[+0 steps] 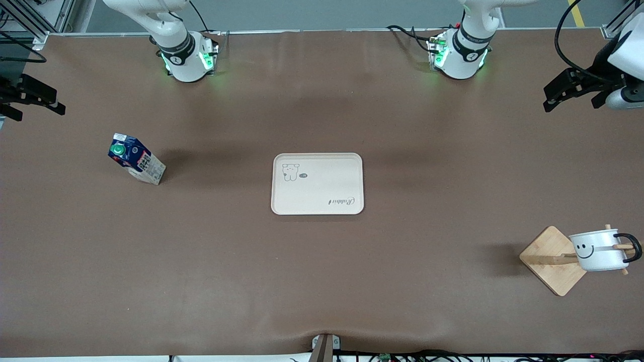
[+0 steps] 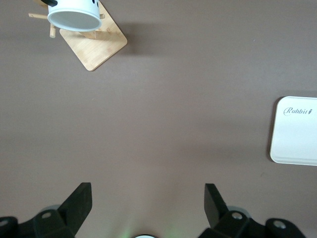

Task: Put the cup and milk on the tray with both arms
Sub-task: 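Move the left gripper toward the white mug while the right gripper approaches the milk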

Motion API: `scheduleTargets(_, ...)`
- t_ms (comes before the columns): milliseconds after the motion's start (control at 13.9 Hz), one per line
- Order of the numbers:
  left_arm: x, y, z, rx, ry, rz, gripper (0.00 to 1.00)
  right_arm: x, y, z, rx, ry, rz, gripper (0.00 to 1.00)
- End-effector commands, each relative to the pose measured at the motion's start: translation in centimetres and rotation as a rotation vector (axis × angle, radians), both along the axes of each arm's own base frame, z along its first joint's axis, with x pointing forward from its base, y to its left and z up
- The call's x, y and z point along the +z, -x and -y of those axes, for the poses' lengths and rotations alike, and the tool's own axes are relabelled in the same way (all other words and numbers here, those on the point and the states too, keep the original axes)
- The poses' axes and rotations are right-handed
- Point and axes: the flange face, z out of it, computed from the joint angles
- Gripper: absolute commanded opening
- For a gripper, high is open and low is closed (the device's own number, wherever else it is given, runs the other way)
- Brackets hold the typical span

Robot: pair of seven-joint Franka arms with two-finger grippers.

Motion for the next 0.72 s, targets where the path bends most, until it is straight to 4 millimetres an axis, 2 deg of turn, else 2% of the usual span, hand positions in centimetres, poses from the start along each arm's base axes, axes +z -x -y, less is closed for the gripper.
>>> scheduleTargets(0, 0.8, -0.2, -0.1, -0.004, -0.018, 0.003, 1.00, 0.4, -0.1, 0.4, -0.012, 0.004, 0.004, 1.00)
scheduleTargets(289, 0.7, -1.3, -0.4, 0.010, -0.012, 0.004, 1.00, 0.4, 0.0, 0.4, -0.015, 0.004, 0.004, 1.00)
scheduleTargets(433, -0.7, -2.2, -0.3, 0.038, -0.014, -0.013, 1.00, 0.2, -0.2, 0.5, -0.018, 0.004, -0.001, 1.00)
scheduleTargets(649, -3.8, -3.9, -0.2, 0.078, -0.047, 0.017, 1.00, -0.4, -0.6, 0.7, -0.023, 0.006, -0.010, 1.00)
